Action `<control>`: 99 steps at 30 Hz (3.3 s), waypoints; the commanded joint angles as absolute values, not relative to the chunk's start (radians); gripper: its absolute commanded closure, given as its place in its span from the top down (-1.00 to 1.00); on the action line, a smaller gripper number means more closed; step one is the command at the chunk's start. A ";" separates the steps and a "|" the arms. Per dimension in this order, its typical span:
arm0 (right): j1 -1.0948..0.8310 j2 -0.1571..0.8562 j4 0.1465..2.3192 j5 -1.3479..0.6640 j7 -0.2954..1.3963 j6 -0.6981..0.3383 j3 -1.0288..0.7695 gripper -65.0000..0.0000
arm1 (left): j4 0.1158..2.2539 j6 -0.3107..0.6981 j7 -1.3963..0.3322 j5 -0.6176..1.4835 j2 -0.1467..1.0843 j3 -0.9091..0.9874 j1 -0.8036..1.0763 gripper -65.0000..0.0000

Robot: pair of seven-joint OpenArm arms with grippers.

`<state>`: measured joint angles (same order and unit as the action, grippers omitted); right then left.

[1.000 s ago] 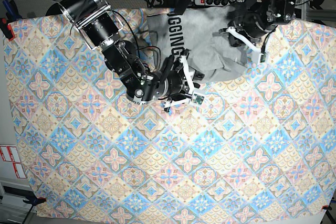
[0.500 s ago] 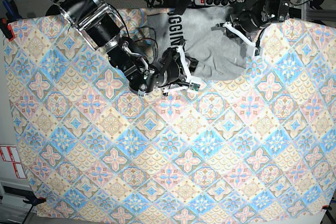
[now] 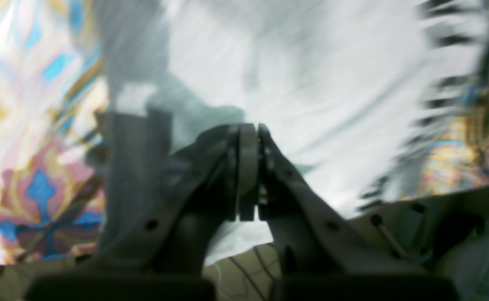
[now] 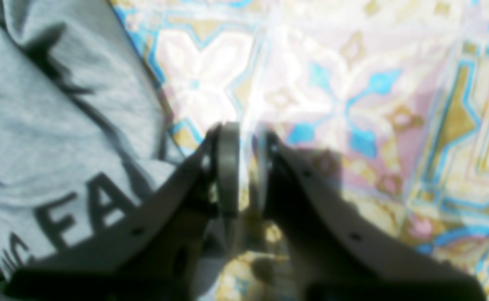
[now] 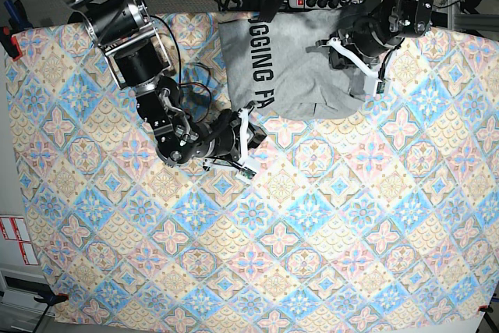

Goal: Fold the T-shirt properly
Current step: 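Grasp the bundle with both grippers and lift it off the border, then carry the folded shirt with both grippers and set it down on the cloth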

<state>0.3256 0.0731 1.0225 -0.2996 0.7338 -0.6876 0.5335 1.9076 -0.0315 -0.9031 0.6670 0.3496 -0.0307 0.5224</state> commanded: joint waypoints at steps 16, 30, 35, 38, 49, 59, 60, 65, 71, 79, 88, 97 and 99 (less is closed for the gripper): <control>0.285 0.125 1.222 -0.321 0.780 -0.698 0.539 -0.76 | 1.859 -0.031 -0.894 0.625 0.375 -0.159 0.555 -1.00; 0.223 0.159 1.303 -0.321 0.779 -0.698 0.527 -0.77 | 1.600 -0.031 -0.892 0.579 0.369 -0.300 0.226 -1.00; 0.205 0.200 1.383 -0.321 0.773 -0.698 0.527 -0.77 | 1.573 -0.035 -0.892 0.521 0.367 -0.392 0.088 -1.00; 0.202 0.205 1.414 -0.321 0.773 -0.698 0.526 -0.77 | 1.575 -0.035 -0.892 0.446 0.367 -0.417 0.042 -1.00; 0.199 0.205 1.382 -0.320 0.780 -0.698 0.348 -0.77 | 1.874 -0.036 -0.901 0.423 0.447 -0.403 0.295 -1.00; 0.202 0.199 1.239 -0.320 0.782 -0.698 0.360 -0.77 | 1.761 -0.036 -0.894 0.424 0.418 -0.317 0.329 -1.00; 0.200 0.202 1.239 -0.320 0.782 -0.698 0.374 -0.77 | 1.748 -0.036 -0.895 0.418 0.403 -0.317 0.314 -1.00; 0.157 0.217 1.251 -0.320 0.783 -0.698 0.435 -0.77 | 1.643 -0.036 -0.900 0.418 0.352 -0.320 0.219 -1.00; 0.073 0.254 1.311 -0.320 0.783 -0.698 0.430 -0.77 | 1.521 -0.035 -0.892 0.417 0.328 -0.334 0.124 -1.00; -0.059 0.338 1.474 -0.320 0.783 -0.698 0.430 -0.77 | 1.368 -0.035 -0.796 0.417 0.320 -0.472 -0.054 -1.00; -0.185 0.372 1.710 -0.320 0.782 -0.698 0.297 -0.77 | 1.287 -0.036 -0.746 0.337 0.232 -0.518 -0.173 -1.00; -0.140 0.298 1.813 -0.321 0.782 -0.698 0.417 -0.77 | 1.620 -0.038 -0.753 0.315 0.295 -0.285 0.074 -1.00; -0.094 0.260 1.805 -0.321 0.782 -0.698 0.461 -0.77 | 1.701 -0.038 -0.753 0.325 0.302 -0.180 0.173 -1.00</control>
